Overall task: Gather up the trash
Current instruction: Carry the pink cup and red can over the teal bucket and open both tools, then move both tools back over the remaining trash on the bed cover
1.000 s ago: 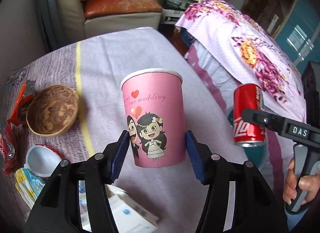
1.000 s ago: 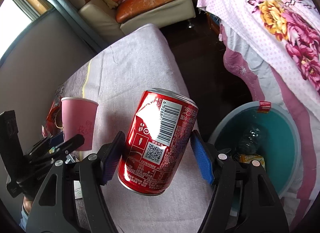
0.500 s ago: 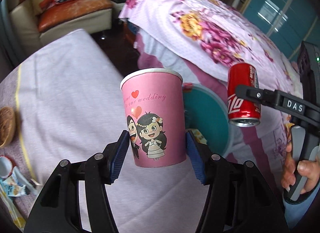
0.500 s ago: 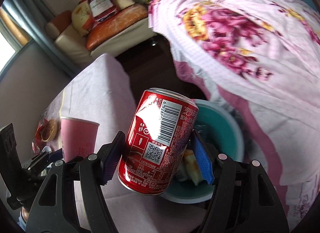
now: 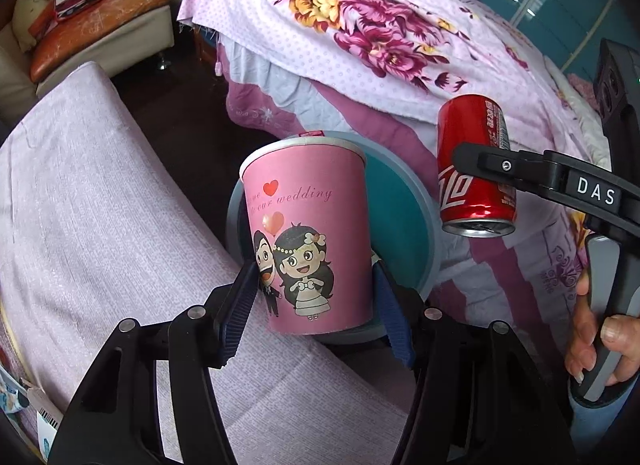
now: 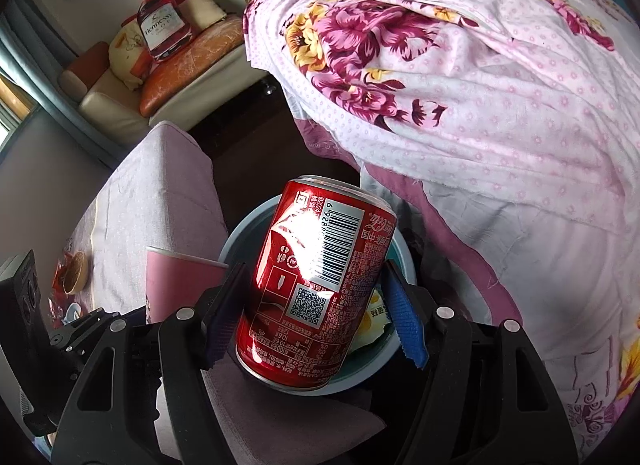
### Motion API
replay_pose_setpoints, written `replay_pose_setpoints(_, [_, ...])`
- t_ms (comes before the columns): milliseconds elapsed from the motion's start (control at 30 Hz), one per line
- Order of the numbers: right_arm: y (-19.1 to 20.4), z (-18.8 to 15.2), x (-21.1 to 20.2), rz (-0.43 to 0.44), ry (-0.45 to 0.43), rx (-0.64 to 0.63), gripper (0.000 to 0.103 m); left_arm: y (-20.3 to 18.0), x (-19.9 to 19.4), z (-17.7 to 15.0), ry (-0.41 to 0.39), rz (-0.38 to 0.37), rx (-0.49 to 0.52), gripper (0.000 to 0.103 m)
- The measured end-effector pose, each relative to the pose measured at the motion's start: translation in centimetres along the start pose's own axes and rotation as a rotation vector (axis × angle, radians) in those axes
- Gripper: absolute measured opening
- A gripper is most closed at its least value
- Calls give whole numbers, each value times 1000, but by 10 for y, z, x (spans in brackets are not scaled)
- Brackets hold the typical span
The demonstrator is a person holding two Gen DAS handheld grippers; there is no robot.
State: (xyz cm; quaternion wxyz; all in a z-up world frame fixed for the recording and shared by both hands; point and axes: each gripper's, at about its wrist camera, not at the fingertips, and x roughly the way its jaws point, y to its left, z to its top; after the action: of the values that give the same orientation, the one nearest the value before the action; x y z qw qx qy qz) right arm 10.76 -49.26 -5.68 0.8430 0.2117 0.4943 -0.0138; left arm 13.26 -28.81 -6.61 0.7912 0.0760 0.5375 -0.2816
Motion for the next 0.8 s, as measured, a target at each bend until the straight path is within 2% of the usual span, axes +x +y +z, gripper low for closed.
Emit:
replay_pose_setpoints(67, [2,-1,2,-1,2,3,64,-1,1,2,1,6,4,62])
replay_pose_setpoints(167, [3,0,5,-2,7,2,64,-1,0,2,-4,20,6,77])
replay_pose_setpoints(467, [8,1,12,-9,32,-1,65,14,-6,-5,0,26,-29,79])
replay_pose_setpoints(533, [10,1,15,-12,53,-2,65,17,-7,-7,-2,28,-39,90])
replay_pose_setpoints(667, [14,1,17,-22,67,2,75,24,-14,-10,-22,28,-53,90])
replay_pose_setpoints(800, [18,-1,17,-31,79,4,77,32,-21,-14,-33,17,-72,90])
